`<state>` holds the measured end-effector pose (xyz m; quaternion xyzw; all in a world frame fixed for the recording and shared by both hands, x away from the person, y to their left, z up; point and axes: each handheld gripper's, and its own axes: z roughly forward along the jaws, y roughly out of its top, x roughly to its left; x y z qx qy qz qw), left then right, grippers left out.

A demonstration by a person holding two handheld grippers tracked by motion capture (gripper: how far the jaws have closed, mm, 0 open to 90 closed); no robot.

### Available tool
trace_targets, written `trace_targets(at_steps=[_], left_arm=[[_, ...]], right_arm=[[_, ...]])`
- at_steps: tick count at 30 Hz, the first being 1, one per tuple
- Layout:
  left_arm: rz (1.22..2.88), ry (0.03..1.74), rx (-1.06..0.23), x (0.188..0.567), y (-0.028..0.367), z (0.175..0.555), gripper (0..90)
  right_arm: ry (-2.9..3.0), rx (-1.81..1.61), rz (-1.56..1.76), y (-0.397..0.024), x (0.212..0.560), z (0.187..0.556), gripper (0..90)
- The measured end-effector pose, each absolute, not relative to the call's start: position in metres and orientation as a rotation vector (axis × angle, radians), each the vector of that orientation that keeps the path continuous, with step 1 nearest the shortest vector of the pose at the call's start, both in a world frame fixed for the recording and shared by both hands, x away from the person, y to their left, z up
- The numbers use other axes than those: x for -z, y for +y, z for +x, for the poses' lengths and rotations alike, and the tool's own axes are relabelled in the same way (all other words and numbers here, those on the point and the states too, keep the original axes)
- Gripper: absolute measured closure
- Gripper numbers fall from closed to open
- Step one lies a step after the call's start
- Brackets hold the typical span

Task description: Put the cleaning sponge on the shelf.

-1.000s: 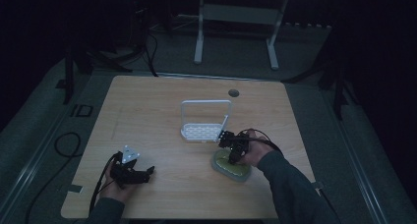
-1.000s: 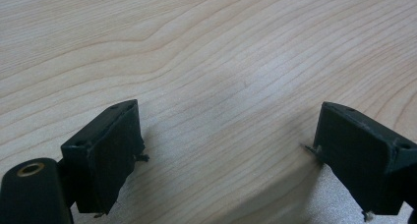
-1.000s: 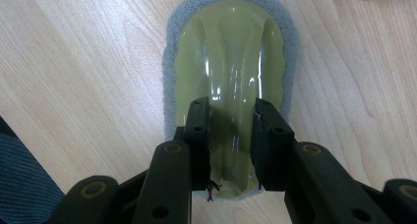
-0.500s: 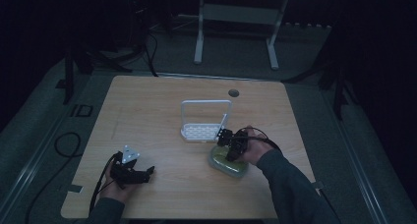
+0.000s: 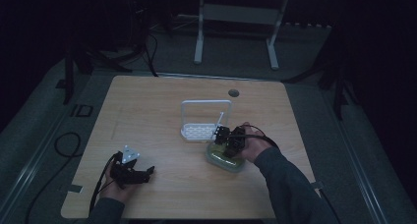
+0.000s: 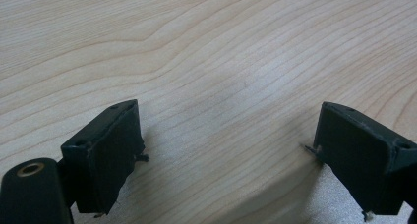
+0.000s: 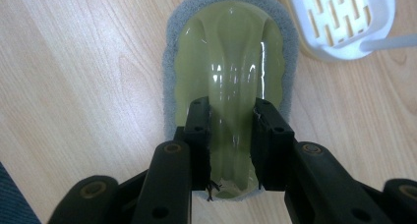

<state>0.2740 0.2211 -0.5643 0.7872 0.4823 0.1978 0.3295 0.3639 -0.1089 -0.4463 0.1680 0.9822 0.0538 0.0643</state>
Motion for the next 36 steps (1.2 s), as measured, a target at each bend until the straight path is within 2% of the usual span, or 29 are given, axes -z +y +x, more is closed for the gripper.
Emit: trace_targets(at_steps=[36], left_arm=[[2.060, 1.261, -0.517, 0.564, 0.221, 0.274, 11.1]], right_arm=[[2.876, -0.160, 0.336, -0.096, 0.431, 0.373, 71.5]])
